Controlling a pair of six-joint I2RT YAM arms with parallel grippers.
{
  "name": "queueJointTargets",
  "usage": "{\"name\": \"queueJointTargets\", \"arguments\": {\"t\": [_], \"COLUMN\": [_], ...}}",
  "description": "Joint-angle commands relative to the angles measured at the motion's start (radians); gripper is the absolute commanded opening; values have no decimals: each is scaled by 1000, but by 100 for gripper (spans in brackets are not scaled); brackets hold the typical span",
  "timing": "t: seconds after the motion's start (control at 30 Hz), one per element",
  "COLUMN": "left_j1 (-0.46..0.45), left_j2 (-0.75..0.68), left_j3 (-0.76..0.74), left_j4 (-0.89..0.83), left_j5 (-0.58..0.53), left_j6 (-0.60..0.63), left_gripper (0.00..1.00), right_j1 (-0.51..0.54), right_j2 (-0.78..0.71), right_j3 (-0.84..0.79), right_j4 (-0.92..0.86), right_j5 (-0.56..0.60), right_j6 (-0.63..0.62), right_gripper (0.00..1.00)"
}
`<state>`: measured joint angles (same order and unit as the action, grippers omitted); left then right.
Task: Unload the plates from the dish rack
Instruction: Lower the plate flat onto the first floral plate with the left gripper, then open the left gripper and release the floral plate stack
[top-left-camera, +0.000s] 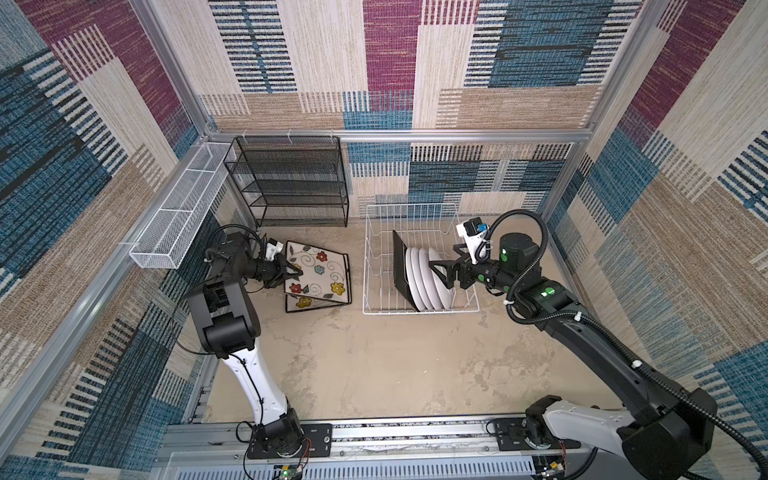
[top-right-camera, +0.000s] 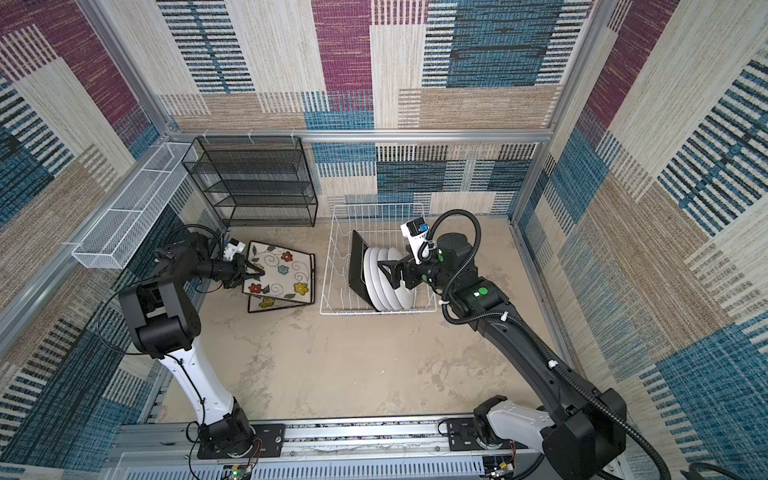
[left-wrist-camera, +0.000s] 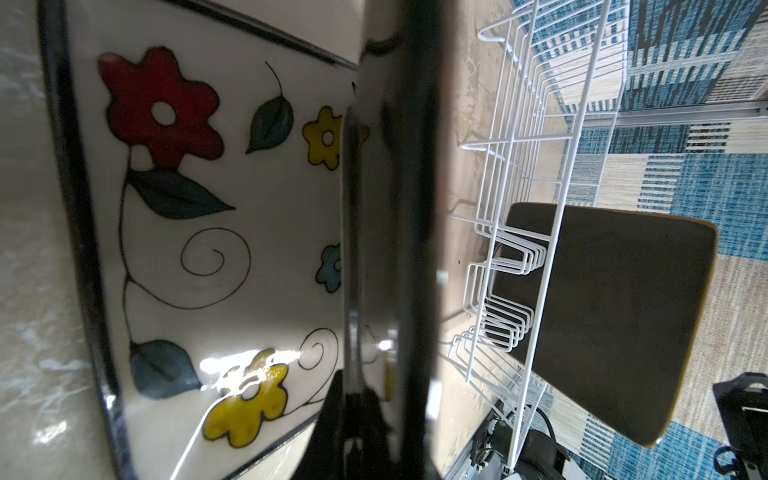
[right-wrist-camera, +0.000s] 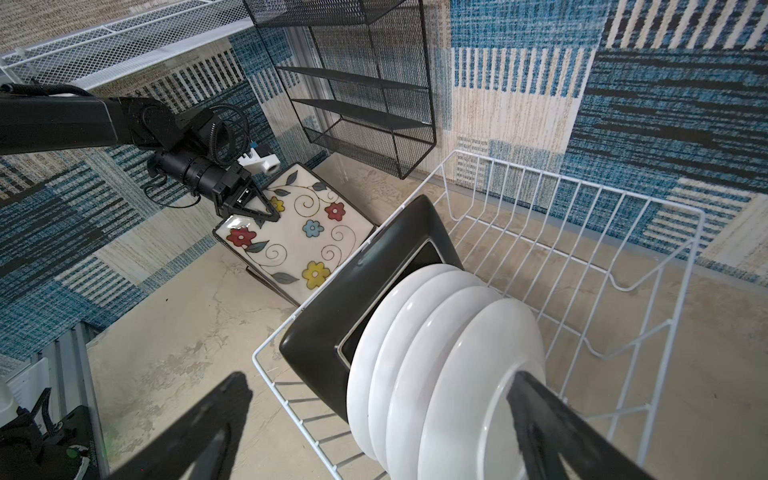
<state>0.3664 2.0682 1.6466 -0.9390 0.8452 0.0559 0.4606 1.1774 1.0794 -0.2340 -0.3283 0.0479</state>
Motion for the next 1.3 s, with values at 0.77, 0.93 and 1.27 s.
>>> {"name": "queueJointTargets", "arguments": {"t": [0.77, 0.93, 1.27], "left_j1": [40, 48, 49], "left_j2": [107, 120, 159], "left_j3": [51, 58, 70], "left_j4": [-48, -49, -50], "left_j5": [11, -9, -51], "left_j6": [55, 52, 36], "left_gripper": [24, 24, 27], "right_j1": [4, 6, 6], "right_j2": [-12, -29, -50], "right_j3": [18, 2, -19], "right_j4": [20, 33, 50], "right_j5": [15, 14, 35], "right_j6": [-34, -38, -23], "right_gripper": [99, 99, 99]}}
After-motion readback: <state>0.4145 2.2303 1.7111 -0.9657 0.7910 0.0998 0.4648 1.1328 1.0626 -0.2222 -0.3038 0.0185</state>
